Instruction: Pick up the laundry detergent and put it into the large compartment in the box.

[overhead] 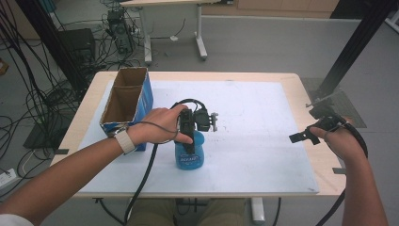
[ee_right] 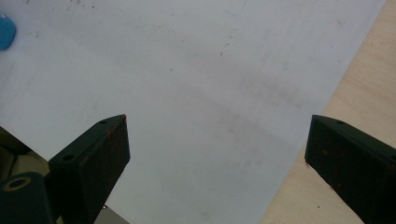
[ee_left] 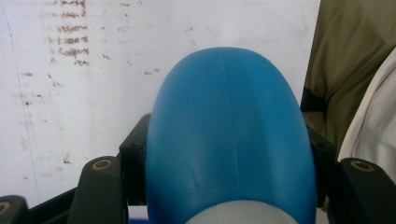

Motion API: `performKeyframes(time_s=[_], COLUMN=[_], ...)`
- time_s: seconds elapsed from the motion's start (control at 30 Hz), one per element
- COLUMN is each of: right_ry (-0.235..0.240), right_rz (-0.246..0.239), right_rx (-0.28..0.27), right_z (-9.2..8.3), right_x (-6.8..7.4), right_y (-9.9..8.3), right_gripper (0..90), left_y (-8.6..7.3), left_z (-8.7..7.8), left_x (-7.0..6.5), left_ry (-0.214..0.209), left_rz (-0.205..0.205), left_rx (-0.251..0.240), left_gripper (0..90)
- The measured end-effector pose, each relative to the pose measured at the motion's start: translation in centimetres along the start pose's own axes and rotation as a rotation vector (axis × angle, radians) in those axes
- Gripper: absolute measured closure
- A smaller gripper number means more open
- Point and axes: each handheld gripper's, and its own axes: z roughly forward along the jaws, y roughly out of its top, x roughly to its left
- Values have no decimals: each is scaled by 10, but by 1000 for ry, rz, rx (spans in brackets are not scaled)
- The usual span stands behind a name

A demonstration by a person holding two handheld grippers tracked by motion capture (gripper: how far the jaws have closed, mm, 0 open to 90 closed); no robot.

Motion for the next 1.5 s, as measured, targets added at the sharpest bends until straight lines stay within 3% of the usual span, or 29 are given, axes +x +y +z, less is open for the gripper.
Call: performKeyframes(time_s=[0.5,0.77,1.23,1.5], right_ry=[-6,-10,-24,-22], right_rz=[8,14,9,2], right_rx=[-10,-13,-8,-11], right_z=[-5,-7,-9,-8], right_x=[1,0,4,5], right_y=[-7,-11,-12,-10], right_gripper=[64,64,65,65], left_y=[-2,-5,-13,-12], left_z=[-2,-13,-41,-53], left_x=[0,2,5,4], left_ry=[-1,-18,-10,8], left_rz=[-17,-39,-152,-191], left_rx=[-3,-21,-43,-30], left_gripper=[380,380,379,379])
